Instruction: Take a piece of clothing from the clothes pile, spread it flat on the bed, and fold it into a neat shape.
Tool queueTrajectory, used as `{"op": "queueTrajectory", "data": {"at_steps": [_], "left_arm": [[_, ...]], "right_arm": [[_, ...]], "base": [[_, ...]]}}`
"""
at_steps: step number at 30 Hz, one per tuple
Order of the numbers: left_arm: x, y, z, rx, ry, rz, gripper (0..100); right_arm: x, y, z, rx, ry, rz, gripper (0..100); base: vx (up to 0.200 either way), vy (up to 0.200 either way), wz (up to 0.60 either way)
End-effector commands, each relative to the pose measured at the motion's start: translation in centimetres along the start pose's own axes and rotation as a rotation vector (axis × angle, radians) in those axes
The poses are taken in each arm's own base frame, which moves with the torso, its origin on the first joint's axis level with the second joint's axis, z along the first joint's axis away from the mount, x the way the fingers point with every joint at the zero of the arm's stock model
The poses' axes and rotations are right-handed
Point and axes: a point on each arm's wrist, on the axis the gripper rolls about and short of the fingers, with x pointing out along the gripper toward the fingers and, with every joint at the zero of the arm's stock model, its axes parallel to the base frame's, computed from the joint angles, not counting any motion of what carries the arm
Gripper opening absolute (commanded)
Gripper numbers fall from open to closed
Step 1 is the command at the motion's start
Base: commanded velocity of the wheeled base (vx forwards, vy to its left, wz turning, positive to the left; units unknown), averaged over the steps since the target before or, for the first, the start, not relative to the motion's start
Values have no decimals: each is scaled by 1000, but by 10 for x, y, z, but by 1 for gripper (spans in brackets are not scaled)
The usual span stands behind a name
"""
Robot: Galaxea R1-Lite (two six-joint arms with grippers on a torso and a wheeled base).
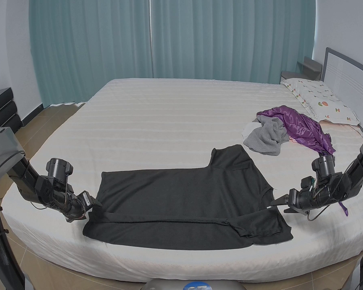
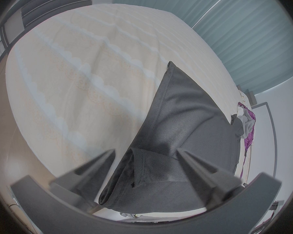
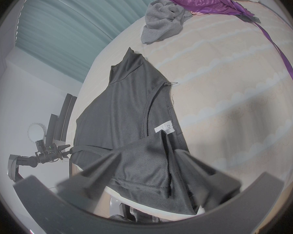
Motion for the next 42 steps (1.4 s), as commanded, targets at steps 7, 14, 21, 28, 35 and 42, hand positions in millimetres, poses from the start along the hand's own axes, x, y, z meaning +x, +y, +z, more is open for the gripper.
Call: {"op": "queueTrajectory", "data": {"at_steps": [7,14,21,28,35,42], "left_arm": [[-33,-3,0,-24,-53,-47,100],[-54,-4,-5,-133,-79,-88,100],[-47,-23,-31,-91,5,-100,100],[-43,-39,-40,-143,36,-136,100],[-43,-38,-43,-155,52,-148,100],[-43,-38,-44,-164,66,-158,100]], "right_arm": [[-27,8,-19,39,-52,79,100],[-32,0,-43,129,-119,115,100],[-32,2,-49,266,-171,173,100],[-31,0,-55,313,-159,175,100],[-31,-1,-57,316,-153,172,100],[-31,-1,-58,316,-149,172,100]], "base": [[0,0,0],[0,0,0],[0,0,0],[0,0,0],[0,0,0],[0,-86,0]]}}
